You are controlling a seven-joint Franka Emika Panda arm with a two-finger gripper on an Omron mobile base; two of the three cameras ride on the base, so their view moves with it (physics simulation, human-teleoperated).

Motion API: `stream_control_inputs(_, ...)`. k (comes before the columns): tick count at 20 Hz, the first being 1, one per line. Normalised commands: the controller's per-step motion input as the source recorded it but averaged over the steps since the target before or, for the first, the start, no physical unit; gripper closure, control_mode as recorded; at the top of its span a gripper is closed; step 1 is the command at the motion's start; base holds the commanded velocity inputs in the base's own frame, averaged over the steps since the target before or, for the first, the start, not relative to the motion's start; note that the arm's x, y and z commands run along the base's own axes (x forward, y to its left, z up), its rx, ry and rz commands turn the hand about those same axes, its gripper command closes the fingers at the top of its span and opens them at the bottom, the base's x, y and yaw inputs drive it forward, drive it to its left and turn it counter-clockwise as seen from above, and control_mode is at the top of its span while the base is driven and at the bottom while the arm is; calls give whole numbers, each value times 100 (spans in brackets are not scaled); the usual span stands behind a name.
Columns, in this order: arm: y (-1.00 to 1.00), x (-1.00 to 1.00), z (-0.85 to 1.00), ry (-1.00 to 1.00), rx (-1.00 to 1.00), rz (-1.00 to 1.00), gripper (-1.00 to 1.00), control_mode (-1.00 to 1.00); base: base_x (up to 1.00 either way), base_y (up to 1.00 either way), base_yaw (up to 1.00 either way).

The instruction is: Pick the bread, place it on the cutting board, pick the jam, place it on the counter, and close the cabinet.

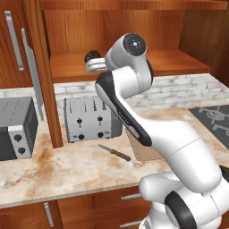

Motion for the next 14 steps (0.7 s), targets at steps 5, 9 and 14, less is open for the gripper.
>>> stream_control_inputs(5,6,50,-4,0,0,0,-100,-100,0,0,0)
stream_control_inputs(9,18,40,-3,0,-1,1,-100,-100,0,0,0)
stream_control_inputs(14,17,39,-1,0,-1,0,-100,-100,0,0,0)
